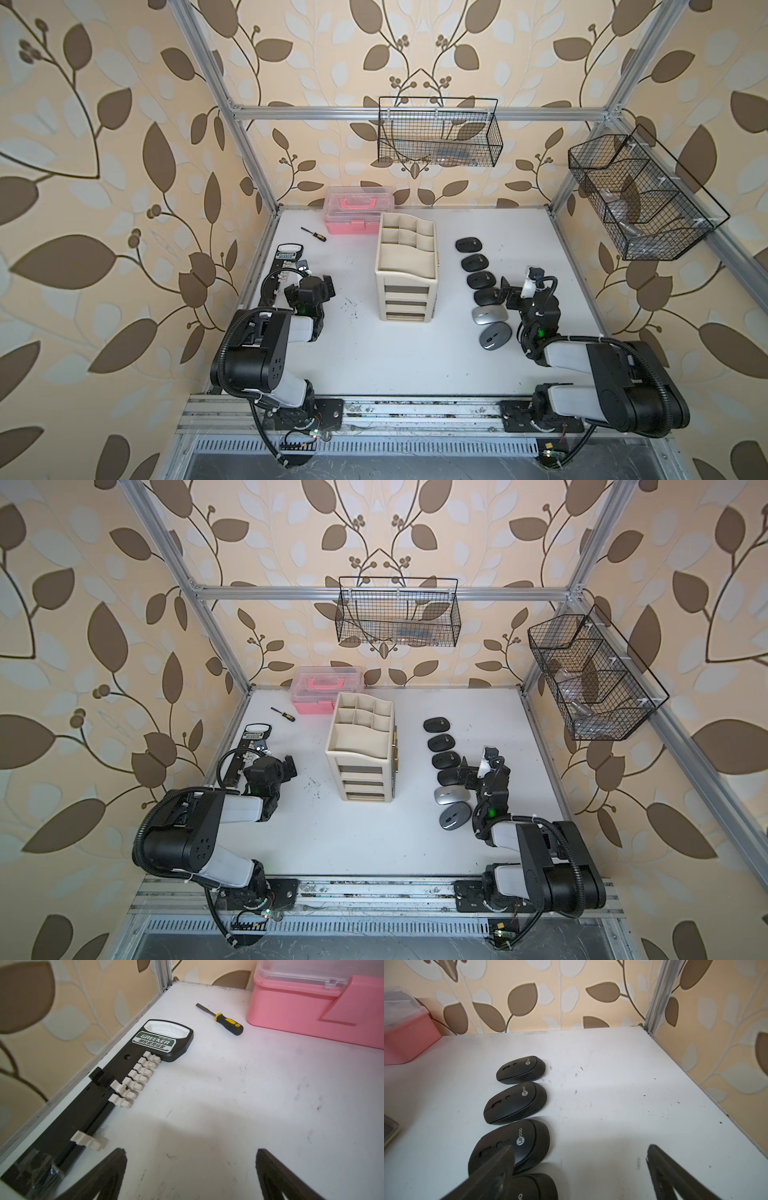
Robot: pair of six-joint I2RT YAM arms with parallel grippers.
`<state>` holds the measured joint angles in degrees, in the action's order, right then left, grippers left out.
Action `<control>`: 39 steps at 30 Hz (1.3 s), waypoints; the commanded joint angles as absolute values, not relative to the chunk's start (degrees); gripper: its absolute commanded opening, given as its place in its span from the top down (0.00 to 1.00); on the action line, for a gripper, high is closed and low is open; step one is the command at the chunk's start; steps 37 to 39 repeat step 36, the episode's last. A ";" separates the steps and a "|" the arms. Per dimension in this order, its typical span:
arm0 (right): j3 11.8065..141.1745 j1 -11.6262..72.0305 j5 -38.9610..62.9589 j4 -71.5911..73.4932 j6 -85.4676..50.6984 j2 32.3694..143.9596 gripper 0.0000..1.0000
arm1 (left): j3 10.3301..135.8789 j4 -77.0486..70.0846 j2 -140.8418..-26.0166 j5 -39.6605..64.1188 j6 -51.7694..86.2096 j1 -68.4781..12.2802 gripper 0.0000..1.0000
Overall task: Take the mice out of the drawer
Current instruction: Reset both arms
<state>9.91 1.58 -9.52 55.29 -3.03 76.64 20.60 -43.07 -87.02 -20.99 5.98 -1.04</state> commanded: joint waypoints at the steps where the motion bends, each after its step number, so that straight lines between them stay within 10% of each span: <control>1: 11.07 1.10 -5.87 56.33 -0.72 76.96 0.00 | 22.59 -43.33 -87.12 -20.72 5.19 -0.91 0.01; 7: 11.11 1.07 -5.83 56.27 -0.78 76.99 0.00 | 21.40 -44.79 -86.13 -20.94 5.11 -0.96 0.01; 10: 11.07 1.12 -5.89 56.29 -0.79 76.91 0.00 | 21.21 -44.50 -85.77 -4.20 -1.91 -0.91 0.01; 16: 11.07 1.10 -5.89 56.25 -0.86 76.99 0.00 | 20.81 -45.10 -85.79 -23.00 6.33 -0.88 0.01; 39: 11.11 1.12 -5.82 56.25 -0.86 76.98 0.00 | 22.93 -41.64 -86.19 -10.14 2.88 0.79 0.01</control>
